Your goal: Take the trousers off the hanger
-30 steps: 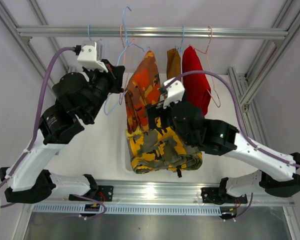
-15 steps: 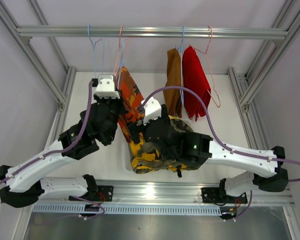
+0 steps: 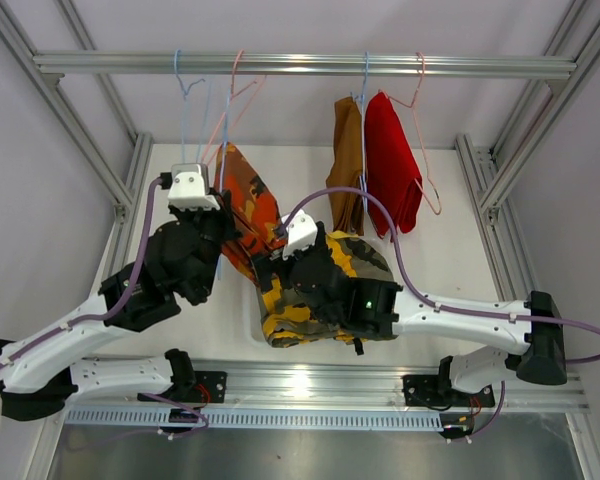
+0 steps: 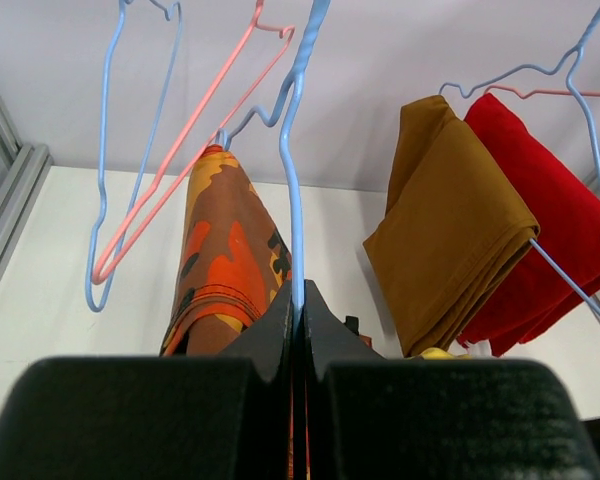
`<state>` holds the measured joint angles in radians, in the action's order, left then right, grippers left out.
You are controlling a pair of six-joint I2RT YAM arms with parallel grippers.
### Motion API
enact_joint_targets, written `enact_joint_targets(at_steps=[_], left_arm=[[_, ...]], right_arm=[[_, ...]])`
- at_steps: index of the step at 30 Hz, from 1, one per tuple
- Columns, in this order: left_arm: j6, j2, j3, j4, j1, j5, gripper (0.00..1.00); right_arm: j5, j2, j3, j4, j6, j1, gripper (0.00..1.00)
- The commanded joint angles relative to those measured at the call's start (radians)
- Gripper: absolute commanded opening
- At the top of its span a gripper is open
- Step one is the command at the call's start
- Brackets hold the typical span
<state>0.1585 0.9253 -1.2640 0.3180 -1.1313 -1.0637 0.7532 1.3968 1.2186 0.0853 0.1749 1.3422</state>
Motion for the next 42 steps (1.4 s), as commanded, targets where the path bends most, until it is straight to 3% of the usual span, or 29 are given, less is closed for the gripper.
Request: enact_joint_targets(at_steps=[1,16,27,42], left_arm=[[0.024,-0.022,0.002,-0.037,-0.019,-0.016,0.01],[0.018,-0.031,-0.003,-0.03,-0.019,-0.01,0.01],[0.019,-0.026,-0.011,-0.022,-0.019,-0.001,0.01],[0.038,-0.014,-0.028,0.013,-0.019,0.019,0.01]], right_arm=[[-0.076,0.01,-0.001,-0.254,-0.047,-0.018,1.0],[-0.323,0.08,0.013,-0.357,-0.025,-0.159,0.99],[-0.436,0.12,0.029,-0.369,-0.018,-0.198,1.0],[-0.465,0.186,0.045,-0.398,-0.029,-0.212,1.0]])
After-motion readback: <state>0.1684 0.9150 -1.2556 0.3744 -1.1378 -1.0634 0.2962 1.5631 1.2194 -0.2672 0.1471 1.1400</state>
